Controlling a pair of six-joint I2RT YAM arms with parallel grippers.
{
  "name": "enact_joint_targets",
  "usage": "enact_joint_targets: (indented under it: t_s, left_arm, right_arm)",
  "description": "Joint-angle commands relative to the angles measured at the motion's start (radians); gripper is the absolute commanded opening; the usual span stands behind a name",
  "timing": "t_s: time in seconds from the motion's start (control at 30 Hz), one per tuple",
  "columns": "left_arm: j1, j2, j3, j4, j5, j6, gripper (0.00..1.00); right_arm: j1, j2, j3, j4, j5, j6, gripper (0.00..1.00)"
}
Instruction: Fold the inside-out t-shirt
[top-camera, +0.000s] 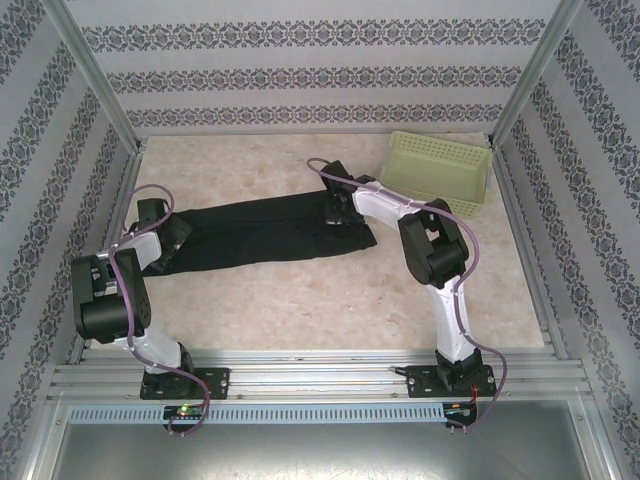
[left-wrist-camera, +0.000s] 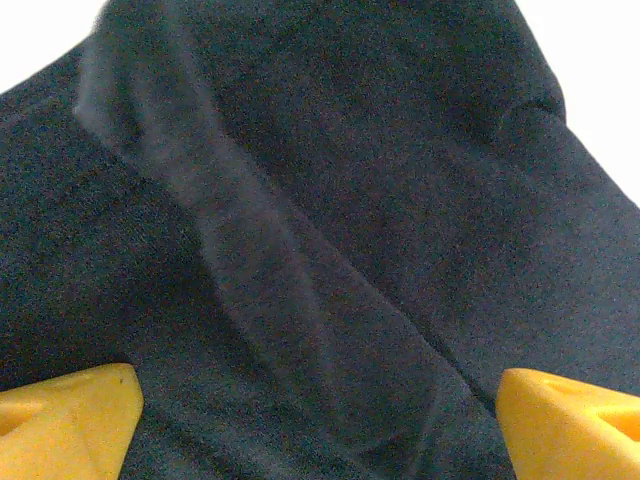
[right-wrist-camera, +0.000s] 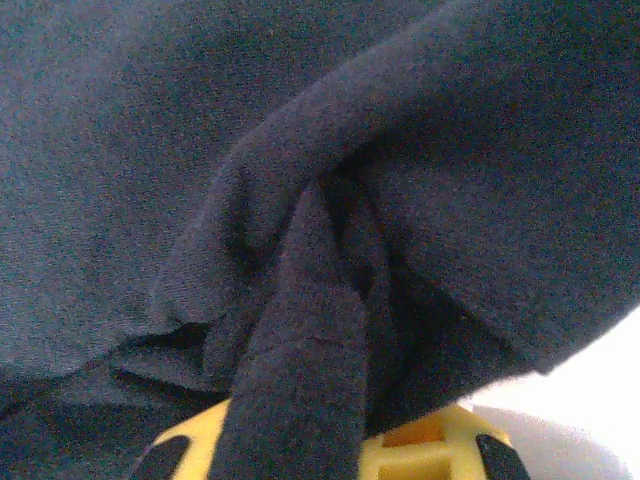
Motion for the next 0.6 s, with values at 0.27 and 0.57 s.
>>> enact_joint_targets:
  t_s: [0.27, 0.57]
  left_arm:
    - [-0.078, -0.157, -0.146, -0.034, 0.057, -0.054, 0.93]
    - [-0.169, -0.317, -0.19, -0.111, 0.087, -0.02, 0.93]
  right_arm:
    - [0.033, -0.39, -0.268, -0.109, 0.352, -0.089, 0.0]
    - [0.097, -0.514, -0.278, -0.325, 0.579, -0.151, 0.0]
